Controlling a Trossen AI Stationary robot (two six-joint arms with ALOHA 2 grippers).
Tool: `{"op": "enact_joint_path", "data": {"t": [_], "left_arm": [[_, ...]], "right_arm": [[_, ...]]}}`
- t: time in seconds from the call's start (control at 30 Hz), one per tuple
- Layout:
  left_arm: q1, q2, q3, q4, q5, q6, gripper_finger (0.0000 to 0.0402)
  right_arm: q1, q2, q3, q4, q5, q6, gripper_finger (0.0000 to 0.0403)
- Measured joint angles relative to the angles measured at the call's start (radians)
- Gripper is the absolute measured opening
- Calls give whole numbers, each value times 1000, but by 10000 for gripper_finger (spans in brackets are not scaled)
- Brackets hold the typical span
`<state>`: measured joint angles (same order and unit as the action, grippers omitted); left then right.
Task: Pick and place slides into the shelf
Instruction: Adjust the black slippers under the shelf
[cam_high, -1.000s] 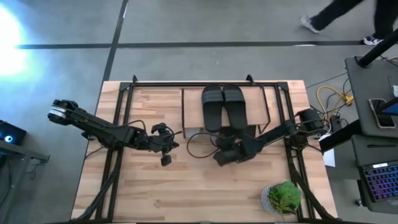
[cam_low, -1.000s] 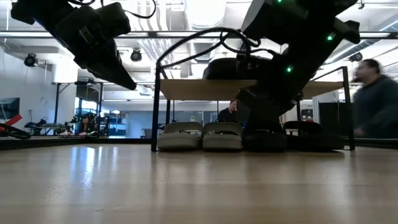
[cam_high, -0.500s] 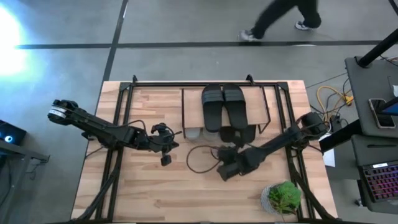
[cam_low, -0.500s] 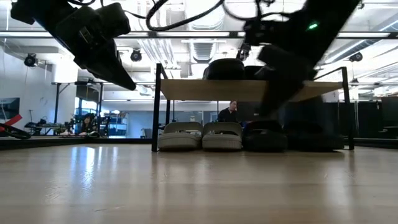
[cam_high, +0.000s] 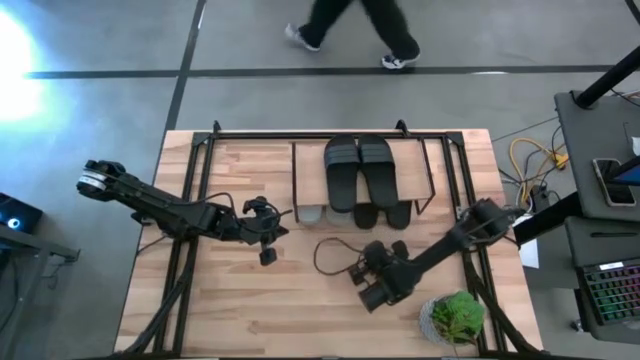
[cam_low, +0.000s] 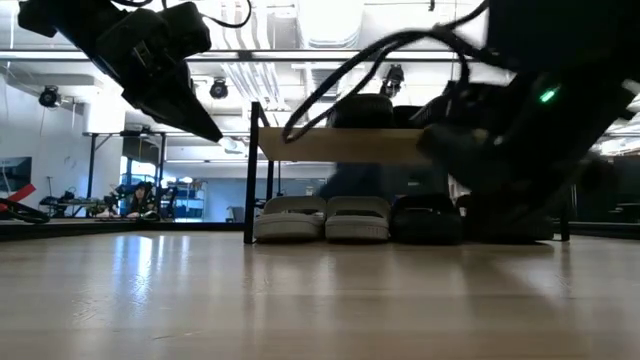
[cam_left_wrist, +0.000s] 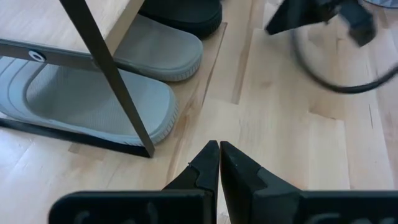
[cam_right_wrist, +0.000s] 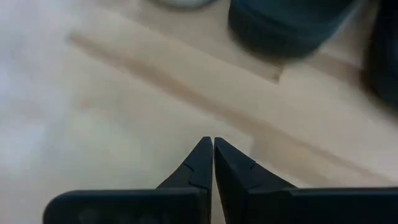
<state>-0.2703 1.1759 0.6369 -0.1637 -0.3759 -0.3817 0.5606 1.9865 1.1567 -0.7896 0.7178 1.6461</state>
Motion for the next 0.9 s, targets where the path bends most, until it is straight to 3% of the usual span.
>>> {"op": "enact_joint_path", "data": {"t": [0.13, 0.47, 0.9], "left_arm": [[0, 0, 0, 0, 0, 0, 0], [0, 0, -2, -2, 2, 6, 0], [0, 0, -4, -3, 1, 56, 0]], "right_arm": [[-26, 70, 35, 15, 76, 5, 9], [-106, 143, 129, 21, 191, -156, 9], [-230, 142, 91, 18, 201, -168, 9]]}}
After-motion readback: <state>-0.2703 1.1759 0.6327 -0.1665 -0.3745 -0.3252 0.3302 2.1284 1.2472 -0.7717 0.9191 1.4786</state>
